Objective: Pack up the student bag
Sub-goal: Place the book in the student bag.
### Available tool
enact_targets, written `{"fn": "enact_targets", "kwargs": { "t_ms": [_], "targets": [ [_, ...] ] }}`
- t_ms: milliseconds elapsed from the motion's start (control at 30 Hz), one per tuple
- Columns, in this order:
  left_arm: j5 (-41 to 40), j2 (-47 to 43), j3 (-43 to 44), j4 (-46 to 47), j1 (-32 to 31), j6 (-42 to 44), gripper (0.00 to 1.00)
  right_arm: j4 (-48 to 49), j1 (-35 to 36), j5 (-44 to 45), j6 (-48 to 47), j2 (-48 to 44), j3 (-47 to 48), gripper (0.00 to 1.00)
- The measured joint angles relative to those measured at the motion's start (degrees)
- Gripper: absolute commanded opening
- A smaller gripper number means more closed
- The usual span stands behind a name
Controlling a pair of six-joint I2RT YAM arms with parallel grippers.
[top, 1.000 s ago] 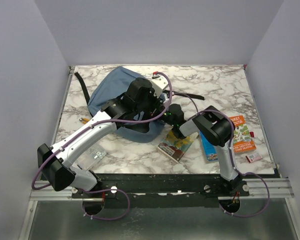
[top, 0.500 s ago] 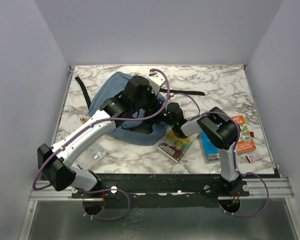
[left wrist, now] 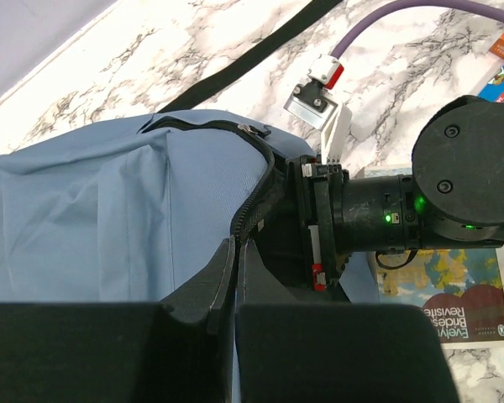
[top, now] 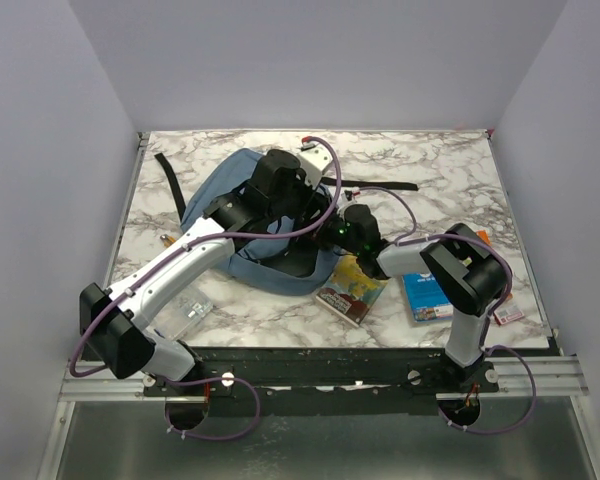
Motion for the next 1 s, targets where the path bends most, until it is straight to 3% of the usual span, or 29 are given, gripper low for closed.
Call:
{"fn": "enact_targets", "kwargs": {
  "t_ms": [367,567,833,1000],
  "targets": [
    [1.79,2.01,4.11,0.79,-0.44,5.73,0.0,5.14,-0.61,-9.9,-0.28,0.13,-0.24,0.0],
    [8.9,3.08,7.56,1.46,-1.53,7.41,0.0,9.4,-0.61,-13.46,-0.68,0.31,-0.22,0.01],
    [10.21,1.46,3.37,1.27,0.04,9.16,0.0,18.18,-1.6,-14.56,0.2,11.45,5.66,0.01],
    [15.28,-0.24,-0.13,1.18,0.44,9.44,0.0,15.47,-2.6,-14.32,-0.81,17.35,11.82,0.06]
  ]
}}
